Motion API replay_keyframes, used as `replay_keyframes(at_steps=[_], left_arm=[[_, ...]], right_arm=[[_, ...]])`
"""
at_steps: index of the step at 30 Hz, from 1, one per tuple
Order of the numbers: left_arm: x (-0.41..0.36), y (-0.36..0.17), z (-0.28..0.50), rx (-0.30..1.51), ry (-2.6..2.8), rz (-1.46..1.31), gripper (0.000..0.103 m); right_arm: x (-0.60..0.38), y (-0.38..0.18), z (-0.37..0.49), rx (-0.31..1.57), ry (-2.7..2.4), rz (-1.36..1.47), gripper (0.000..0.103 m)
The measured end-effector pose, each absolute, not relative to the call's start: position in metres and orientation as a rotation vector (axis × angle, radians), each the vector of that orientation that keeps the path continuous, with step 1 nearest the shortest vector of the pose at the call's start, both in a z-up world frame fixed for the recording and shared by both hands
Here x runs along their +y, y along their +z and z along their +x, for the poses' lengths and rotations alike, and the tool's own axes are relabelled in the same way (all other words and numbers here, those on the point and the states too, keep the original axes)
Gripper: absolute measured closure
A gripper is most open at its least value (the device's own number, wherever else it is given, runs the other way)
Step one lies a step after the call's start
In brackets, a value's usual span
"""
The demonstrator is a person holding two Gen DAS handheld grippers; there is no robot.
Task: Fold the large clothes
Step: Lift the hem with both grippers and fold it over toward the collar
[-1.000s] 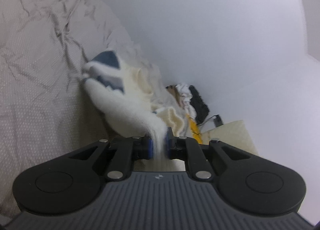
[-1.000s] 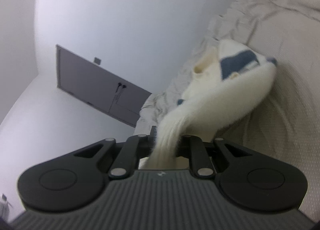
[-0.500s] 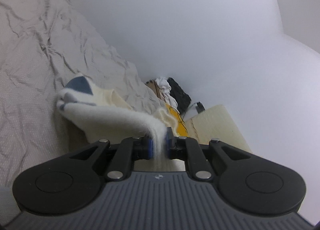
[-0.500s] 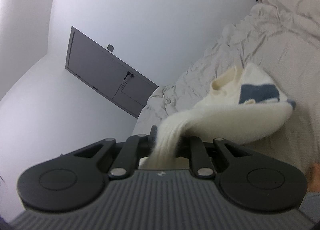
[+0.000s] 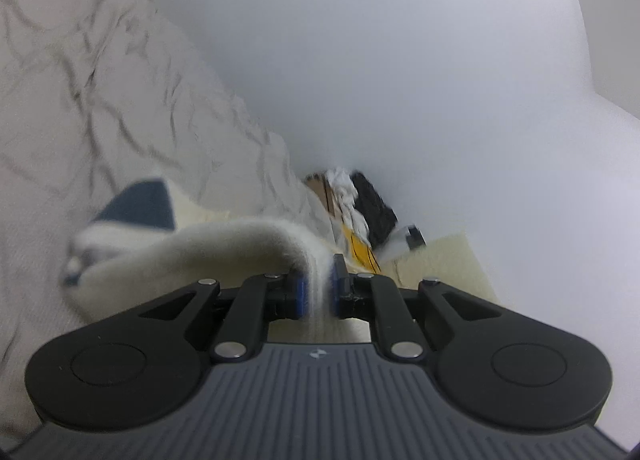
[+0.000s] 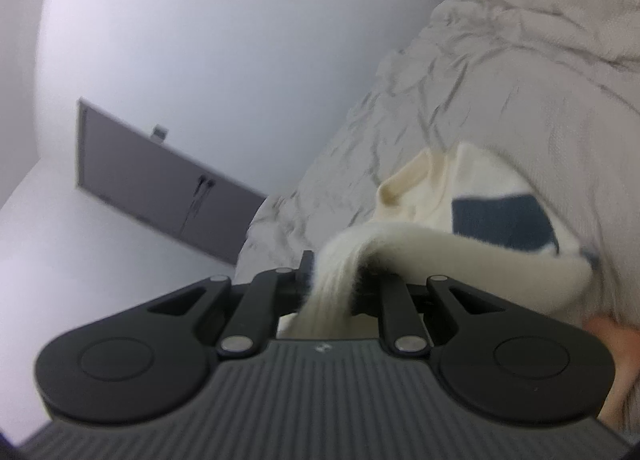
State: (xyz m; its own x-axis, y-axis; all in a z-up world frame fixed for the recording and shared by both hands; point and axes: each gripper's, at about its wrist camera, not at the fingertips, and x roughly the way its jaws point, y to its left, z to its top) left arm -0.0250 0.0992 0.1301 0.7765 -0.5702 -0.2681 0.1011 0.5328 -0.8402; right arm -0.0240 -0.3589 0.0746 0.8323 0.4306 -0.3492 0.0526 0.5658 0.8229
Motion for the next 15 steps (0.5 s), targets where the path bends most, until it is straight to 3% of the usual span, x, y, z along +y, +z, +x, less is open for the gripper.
replay_keyframes(at_steps=[6, 15], left_arm=[[0.073, 0.117, 0.056, 0.534, -0.326, -0.954, 0.089], [0.065, 0.041, 0.163, 0.579, -0.214, -0.935, 0.089]], right_arm=[[-0.380, 0.059, 0.041, 0.533, 0.136, 1.099, 0.085], [-0.378, -0.006, 0.140, 0.518, -0.001, 1.095, 0.085]])
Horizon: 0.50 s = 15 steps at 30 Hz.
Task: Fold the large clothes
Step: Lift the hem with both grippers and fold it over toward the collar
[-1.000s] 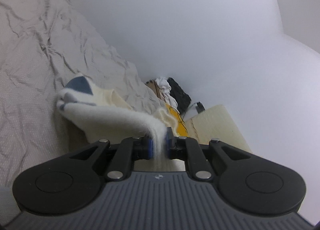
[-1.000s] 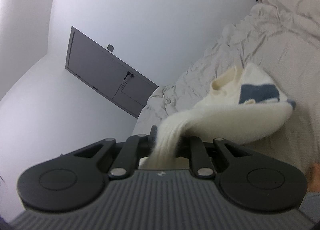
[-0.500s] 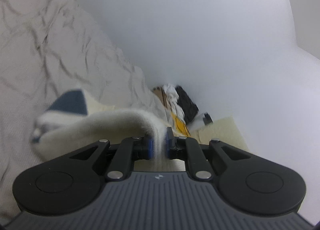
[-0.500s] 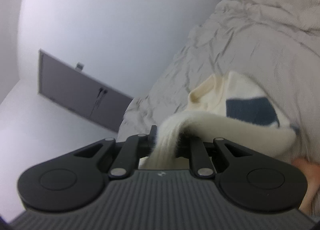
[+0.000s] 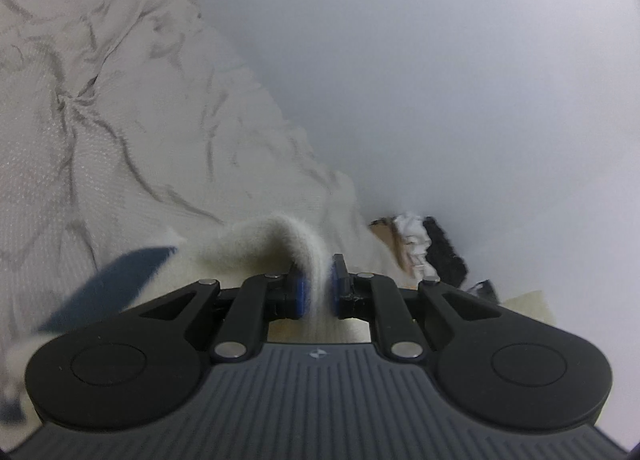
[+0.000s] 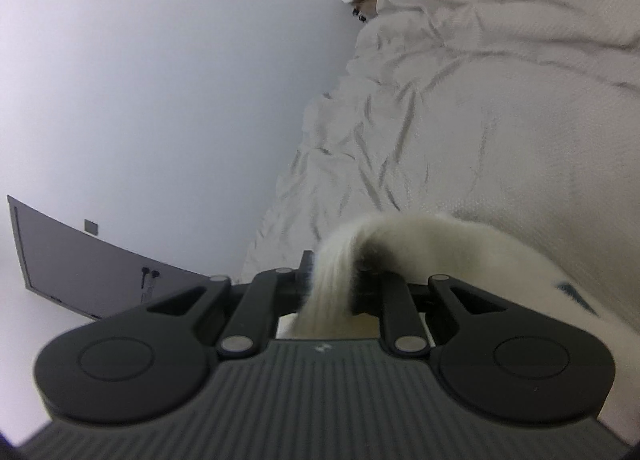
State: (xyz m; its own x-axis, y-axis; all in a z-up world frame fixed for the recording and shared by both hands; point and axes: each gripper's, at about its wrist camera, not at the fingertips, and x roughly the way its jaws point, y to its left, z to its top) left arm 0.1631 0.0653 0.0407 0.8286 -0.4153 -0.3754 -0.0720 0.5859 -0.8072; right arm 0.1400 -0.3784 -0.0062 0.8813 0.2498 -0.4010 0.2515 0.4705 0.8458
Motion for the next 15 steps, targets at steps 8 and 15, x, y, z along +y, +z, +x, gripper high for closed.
replay_keyframes(at_steps=[8, 15], left_arm=[[0.075, -0.034, 0.226, 0.602, -0.212, -0.961, 0.089], [0.064, -0.070, 0.259, 0.551, -0.221, -0.882, 0.089]], right_arm=[[-0.390, -0.069, 0.194, 0.557, 0.065, 1.033, 0.085], [-0.401, -0.098, 0.233, 0.553, 0.076, 1.020, 0.085]])
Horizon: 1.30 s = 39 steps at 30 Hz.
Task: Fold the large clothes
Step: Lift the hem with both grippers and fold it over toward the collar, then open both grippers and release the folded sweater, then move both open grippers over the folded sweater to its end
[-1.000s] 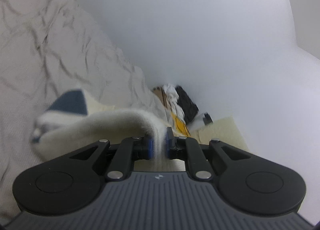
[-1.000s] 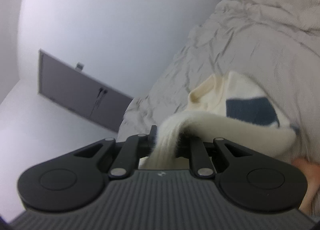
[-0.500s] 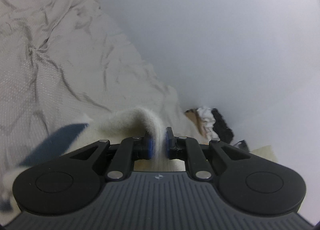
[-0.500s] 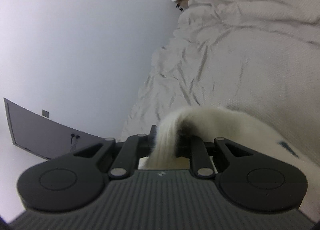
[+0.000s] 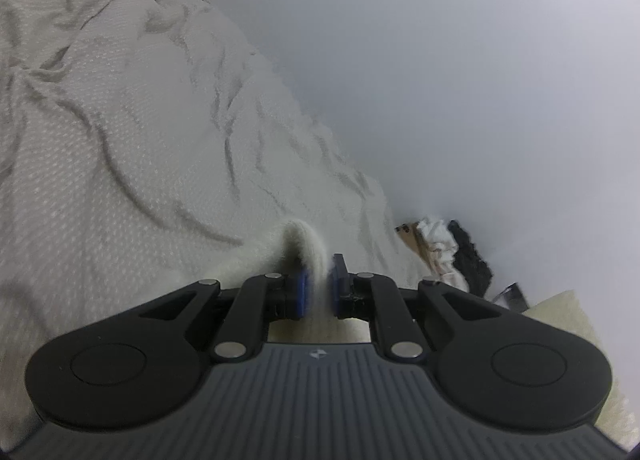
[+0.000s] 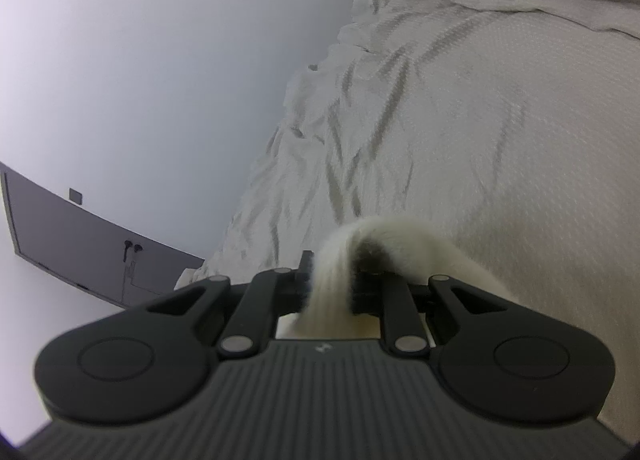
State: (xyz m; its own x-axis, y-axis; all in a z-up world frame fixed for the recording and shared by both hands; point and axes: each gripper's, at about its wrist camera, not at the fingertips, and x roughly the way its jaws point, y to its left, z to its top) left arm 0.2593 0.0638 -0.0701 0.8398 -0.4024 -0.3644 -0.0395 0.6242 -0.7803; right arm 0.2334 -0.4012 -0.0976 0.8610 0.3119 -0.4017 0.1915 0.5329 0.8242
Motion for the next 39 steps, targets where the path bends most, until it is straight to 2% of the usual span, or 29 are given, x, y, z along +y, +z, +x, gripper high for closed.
replay_keyframes(at_steps=[8, 10, 11, 12, 13, 14, 15, 16, 17, 21, 26, 30, 39], left_arm=[[0.066, -0.091, 0.269, 0.598, -0.209, -0.871, 0.088], [0.063, -0.086, 0.266, 0.603, -0.231, -0.843, 0.079], [0.061, -0.081, 0.262, 0.610, -0.238, -0.823, 0.059], [0.058, -0.077, 0.260, 0.610, -0.246, -0.804, 0.039], [0.056, -0.072, 0.254, 0.596, -0.252, -0.782, 0.035], [0.053, -0.065, 0.248, 0.581, -0.257, -0.766, 0.034], [0.050, -0.060, 0.242, 0.573, -0.272, -0.750, 0.034], [0.047, -0.054, 0.237, 0.572, -0.292, -0.733, 0.034], [0.043, -0.049, 0.233, 0.575, -0.311, -0.710, 0.034], [0.013, -0.039, 0.221, 0.658, -0.339, -0.511, 0.034], [-0.023, -0.043, 0.208, 0.685, -0.266, -0.232, 0.034], [-0.022, -0.054, 0.213, 0.706, -0.206, -0.206, 0.034], [-0.001, -0.070, 0.238, 0.716, -0.080, -0.237, 0.035]], right_arm=[[-0.403, -0.123, 0.250, 0.597, 0.080, 1.043, 0.085], [-0.403, -0.121, 0.249, 0.600, 0.084, 1.041, 0.083], [-0.402, -0.118, 0.247, 0.605, 0.084, 1.035, 0.080], [-0.400, -0.115, 0.245, 0.606, 0.087, 1.029, 0.072], [-0.398, -0.112, 0.242, 0.602, 0.095, 1.023, 0.058], [-0.396, -0.107, 0.239, 0.594, 0.111, 1.017, 0.049], [-0.392, -0.102, 0.235, 0.582, 0.138, 1.005, 0.035], [-0.389, -0.097, 0.231, 0.574, 0.158, 0.989, 0.028], [-0.385, -0.093, 0.228, 0.570, 0.174, 0.967, 0.027], [-0.367, -0.079, 0.215, 0.596, 0.206, 0.852, 0.026], [-0.340, -0.069, 0.202, 0.641, 0.134, 0.567, 0.030], [-0.333, -0.074, 0.203, 0.664, 0.035, 0.414, 0.051], [-0.341, -0.091, 0.231, 0.636, -0.071, 0.332, 0.053]])
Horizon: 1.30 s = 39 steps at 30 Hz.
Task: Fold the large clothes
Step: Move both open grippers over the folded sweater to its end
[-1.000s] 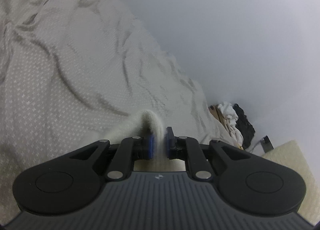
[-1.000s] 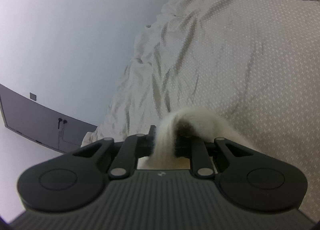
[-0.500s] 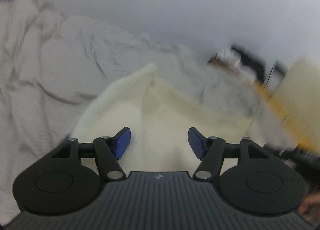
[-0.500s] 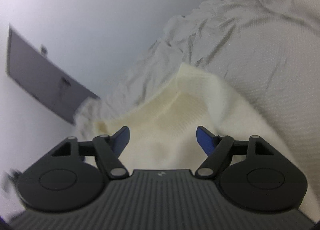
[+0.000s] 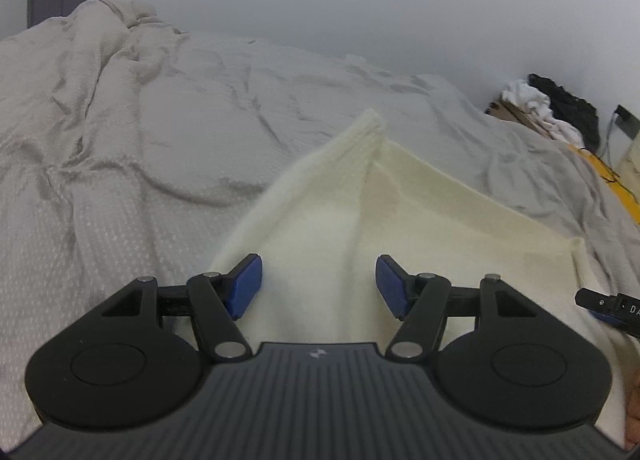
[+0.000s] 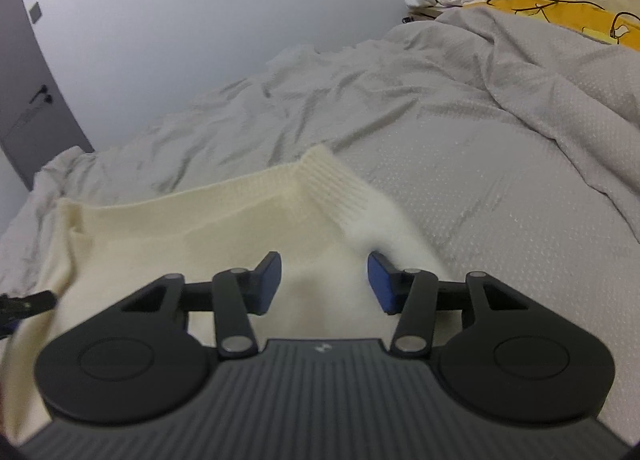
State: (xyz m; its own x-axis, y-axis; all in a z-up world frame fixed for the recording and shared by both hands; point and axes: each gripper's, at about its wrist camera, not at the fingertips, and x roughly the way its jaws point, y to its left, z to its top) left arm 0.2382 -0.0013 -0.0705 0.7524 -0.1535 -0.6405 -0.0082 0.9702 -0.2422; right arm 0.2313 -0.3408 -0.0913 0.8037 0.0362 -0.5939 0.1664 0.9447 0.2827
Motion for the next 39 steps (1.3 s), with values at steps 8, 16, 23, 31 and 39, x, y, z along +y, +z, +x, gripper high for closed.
replay_keyframes(at_steps=[8, 16, 23, 31, 39], left_arm=[[-0.001, -0.081, 0.253, 0.744, -0.075, -0.227, 0.035], [-0.003, -0.065, 0.235, 0.721, -0.085, -0.242, 0.035], [0.000, -0.041, 0.192, 0.694, -0.127, -0.274, 0.035], [0.000, -0.015, 0.122, 0.668, -0.185, -0.237, 0.035], [-0.015, 0.004, 0.051, 0.598, -0.250, -0.179, 0.035]], right_arm=[[-0.340, -0.111, 0.255, 0.657, -0.070, 0.292, 0.053], [-0.332, -0.100, 0.246, 0.632, -0.069, 0.258, 0.053], [-0.321, -0.077, 0.216, 0.596, -0.030, 0.259, 0.051], [-0.311, -0.036, 0.159, 0.544, 0.051, 0.239, 0.051], [-0.296, -0.005, 0.094, 0.490, 0.088, 0.215, 0.051]])
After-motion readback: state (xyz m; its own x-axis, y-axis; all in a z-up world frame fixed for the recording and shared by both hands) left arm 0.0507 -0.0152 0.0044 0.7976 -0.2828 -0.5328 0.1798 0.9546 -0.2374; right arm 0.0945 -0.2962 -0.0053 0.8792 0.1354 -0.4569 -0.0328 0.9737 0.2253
